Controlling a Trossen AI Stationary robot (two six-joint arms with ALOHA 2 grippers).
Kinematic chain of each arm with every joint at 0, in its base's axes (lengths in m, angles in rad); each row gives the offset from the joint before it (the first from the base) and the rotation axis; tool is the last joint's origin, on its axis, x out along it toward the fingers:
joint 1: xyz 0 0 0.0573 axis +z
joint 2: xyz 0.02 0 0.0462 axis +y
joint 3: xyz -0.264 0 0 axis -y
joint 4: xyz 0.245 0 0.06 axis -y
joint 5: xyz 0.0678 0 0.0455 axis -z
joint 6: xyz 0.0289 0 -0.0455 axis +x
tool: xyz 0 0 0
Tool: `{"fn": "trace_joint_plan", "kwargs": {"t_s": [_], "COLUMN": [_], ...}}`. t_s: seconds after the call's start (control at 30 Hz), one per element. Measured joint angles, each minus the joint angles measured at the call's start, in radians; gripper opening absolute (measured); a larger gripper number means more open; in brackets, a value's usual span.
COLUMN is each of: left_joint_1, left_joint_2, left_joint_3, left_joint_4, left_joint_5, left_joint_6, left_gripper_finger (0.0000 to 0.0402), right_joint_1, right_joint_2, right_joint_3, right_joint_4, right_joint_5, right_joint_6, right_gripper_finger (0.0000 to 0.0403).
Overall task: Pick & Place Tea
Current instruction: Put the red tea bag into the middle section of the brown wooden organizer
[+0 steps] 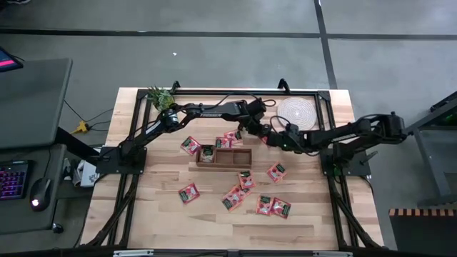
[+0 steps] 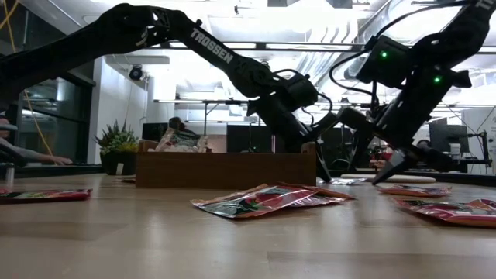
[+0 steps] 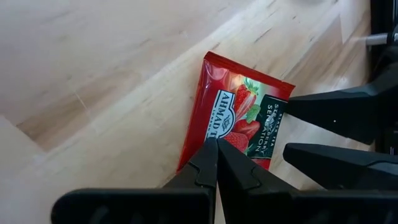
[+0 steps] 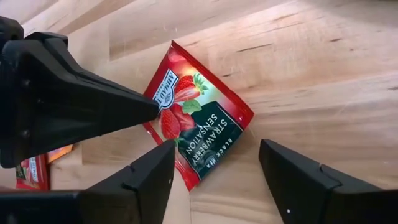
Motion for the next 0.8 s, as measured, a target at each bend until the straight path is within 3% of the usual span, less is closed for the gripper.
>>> {"fn": "trace_joint_plan", "kwargs": {"t_s": [0.5,0.8], "left_joint_1": [0.001,0.0], "left_joint_2": [0.0,0.0], "left_joint_3": [0.0,0.0], "left_joint_4": [0.001,0.0], "left_joint_5": [0.013,0.014], "left_joint_6": [0.005,0.016], "left_gripper_finger": [0.0,0.0], "right_joint_1": [-0.023,-0.024], "right_joint_2": [0.003,0.002], "right_joint_3": [-0.003,-0.002], "right_joint_4": [0.02,0.018], "right_joint_5": [0.033,0.028], "right_joint_6": [-0.085,-0.139], "right_gripper_finger": [0.0015,0.0002]}}
